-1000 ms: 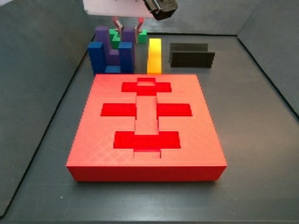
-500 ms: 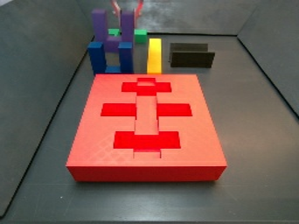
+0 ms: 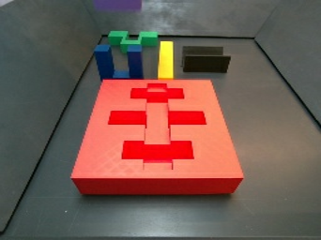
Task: Pick up the purple object. Move up. Move to above the board. Insert the purple object.
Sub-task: Move to above the board.
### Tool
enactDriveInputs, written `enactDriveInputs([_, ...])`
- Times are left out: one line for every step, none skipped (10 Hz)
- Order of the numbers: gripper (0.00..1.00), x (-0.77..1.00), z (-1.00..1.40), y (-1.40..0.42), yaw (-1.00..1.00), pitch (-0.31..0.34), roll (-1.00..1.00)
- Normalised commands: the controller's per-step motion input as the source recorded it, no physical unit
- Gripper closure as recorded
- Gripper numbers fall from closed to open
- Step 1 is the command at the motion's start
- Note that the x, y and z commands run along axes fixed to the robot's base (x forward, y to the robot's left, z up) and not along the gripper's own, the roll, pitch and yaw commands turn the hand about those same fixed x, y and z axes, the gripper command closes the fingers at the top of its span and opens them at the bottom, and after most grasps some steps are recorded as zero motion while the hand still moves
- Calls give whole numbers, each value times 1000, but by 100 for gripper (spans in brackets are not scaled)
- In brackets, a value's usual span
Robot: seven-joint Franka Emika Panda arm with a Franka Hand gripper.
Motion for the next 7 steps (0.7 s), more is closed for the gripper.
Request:
enactDriveInputs([100,52,709,1,-2,96,11])
enactDriveInputs([100,326,267,-1400,27,229,62])
enactDriveInputs([100,333,235,-1400,35,198,84])
enactDriveInputs([100,351,238,-1400,29,216,82])
enactDriveInputs([100,377,237,-1400,11,205,31])
enactDriveInputs([100,395,242,-1400,9,183,-9])
enactDriveInputs([100,405,250,-1400,18,160,27])
